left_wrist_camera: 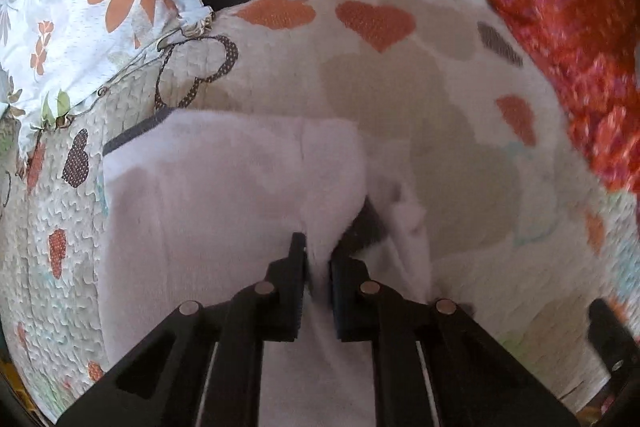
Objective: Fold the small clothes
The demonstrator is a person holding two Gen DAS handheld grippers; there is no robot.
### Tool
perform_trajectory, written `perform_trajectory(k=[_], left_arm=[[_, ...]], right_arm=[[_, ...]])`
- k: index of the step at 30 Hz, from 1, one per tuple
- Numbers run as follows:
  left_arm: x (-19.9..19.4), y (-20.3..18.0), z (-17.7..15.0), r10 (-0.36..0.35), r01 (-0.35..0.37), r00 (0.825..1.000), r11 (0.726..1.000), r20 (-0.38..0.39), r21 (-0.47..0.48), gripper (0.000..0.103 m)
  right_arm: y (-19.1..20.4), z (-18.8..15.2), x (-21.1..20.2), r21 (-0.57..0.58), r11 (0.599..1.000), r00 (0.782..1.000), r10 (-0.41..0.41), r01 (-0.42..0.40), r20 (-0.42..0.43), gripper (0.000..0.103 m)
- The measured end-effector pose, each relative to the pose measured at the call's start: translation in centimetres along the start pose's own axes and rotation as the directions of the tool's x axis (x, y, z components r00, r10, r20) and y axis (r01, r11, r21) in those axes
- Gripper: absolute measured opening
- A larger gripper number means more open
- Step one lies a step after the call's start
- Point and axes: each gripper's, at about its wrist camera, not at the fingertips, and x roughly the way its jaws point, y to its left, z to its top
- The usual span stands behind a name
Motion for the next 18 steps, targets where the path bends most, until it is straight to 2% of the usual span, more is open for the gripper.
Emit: perform_trajectory(k=[6, 8, 9, 11, 13, 14, 15, 16, 18], left_arm=[[1.5, -2.1, 0.8, 0.004, -0.004, 1.0, 0.999, -0.005, 0.035, 0.01], [2.5, -2.7, 0.4, 0.004, -0.003, 1.0, 0.998, -0.021, 0.069, 0.014], [2.3, -2.7, 0.3, -0.008, 0.009, 1.0, 0.997, -0.013, 0.08, 0.015], [1.4, -2.0, 0.5, -0.092, 0.092, 0.996, 0.994, -0.009, 0.06, 0.023], [-0.1, -0.7, 0.7, -0.225, 0.225, 0.974, 0.974, -0.002, -0.001, 0.026], [-0.8, -0.4, 0.7, -0.258, 0.258, 0.966, 0.966, 0.007, -0.016, 0.03], [-1.4, -0.3, 0.7, -0.276, 0.276, 0.961, 0.961, 0.015, -0.019, 0.033], [-1.7, -0.5, 0.5, -0.269, 0.269, 0.963, 0.963, 0.018, -0.01, 0.04], [-1.3, -0.9, 0.4, -0.215, 0.215, 0.977, 0.977, 0.001, 0.01, 0.043]], right_arm=[[-0.2, 0.2, 0.6, 0.002, 1.0, 1.0, 0.019, -0.019, -0.019, 0.042], [-0.1, 0.1, 0.9, -0.007, 1.0, 0.999, 0.019, -0.019, -0.028, 0.042], [-0.1, 0.1, 1.0, -0.008, 1.0, 0.999, 0.017, -0.018, -0.032, 0.042], [-0.3, 0.1, 1.2, -0.004, 1.0, 0.999, 0.021, -0.021, -0.041, 0.042], [-0.4, 0.0, 1.3, -0.003, 1.0, 0.999, 0.018, -0.018, -0.041, 0.042], [-0.4, 0.0, 1.4, -0.003, 1.0, 0.999, 0.019, -0.019, -0.042, 0.042], [-0.4, 0.0, 1.4, -0.001, 1.0, 0.999, 0.025, -0.025, -0.045, 0.042], [-0.4, -0.1, 1.5, 0.003, 0.999, 0.998, 0.039, -0.039, -0.052, 0.042], [-0.2, -0.4, 1.8, 0.011, 0.997, 0.995, 0.072, -0.072, -0.073, 0.042]])
